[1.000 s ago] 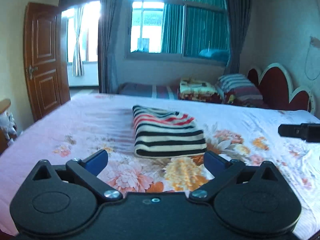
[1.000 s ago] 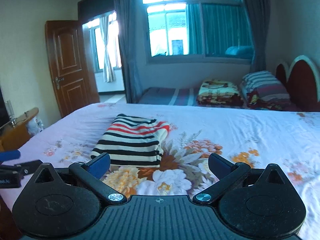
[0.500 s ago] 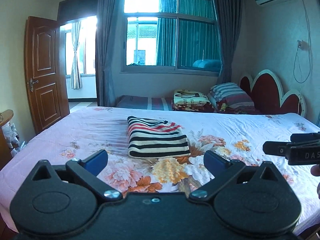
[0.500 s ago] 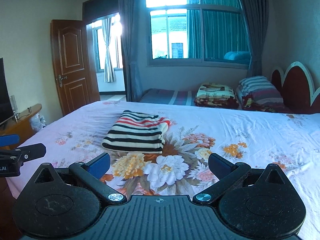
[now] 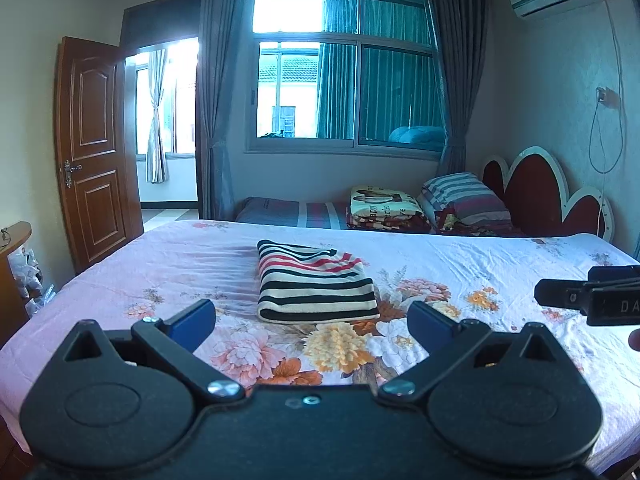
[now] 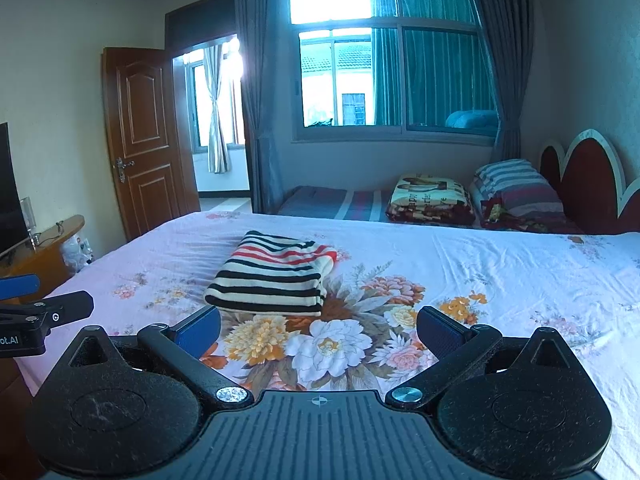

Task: Fold small clothes

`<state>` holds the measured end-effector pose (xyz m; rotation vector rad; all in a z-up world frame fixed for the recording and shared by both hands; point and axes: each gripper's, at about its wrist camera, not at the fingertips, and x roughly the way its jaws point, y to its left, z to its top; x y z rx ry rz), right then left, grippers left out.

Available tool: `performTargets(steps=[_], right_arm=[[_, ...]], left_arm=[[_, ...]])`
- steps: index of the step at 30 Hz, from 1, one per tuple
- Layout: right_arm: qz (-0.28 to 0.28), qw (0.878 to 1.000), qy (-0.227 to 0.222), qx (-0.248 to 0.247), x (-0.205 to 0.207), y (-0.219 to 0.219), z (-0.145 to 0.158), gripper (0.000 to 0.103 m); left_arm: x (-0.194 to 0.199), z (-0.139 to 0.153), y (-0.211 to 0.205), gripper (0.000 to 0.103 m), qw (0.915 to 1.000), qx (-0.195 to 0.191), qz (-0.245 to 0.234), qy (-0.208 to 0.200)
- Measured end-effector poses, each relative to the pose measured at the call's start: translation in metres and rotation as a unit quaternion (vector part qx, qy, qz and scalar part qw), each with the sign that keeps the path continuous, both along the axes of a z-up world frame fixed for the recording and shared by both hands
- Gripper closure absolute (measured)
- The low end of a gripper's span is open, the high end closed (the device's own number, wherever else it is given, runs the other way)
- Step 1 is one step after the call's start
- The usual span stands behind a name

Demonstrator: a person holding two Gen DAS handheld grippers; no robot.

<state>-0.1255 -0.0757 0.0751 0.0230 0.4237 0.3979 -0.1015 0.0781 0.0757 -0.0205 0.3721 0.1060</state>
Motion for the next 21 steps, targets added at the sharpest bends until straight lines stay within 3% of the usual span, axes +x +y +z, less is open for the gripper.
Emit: performTargets(steps=[21], right_arm=[[0.002, 1.000, -0.004, -0.002, -0.0010, -0.0031, 0.0047, 0.000]], left_arm=[[-0.0016, 0.0053, 0.0064, 0.002, 1.0000, 0.007, -0.003, -0.004]])
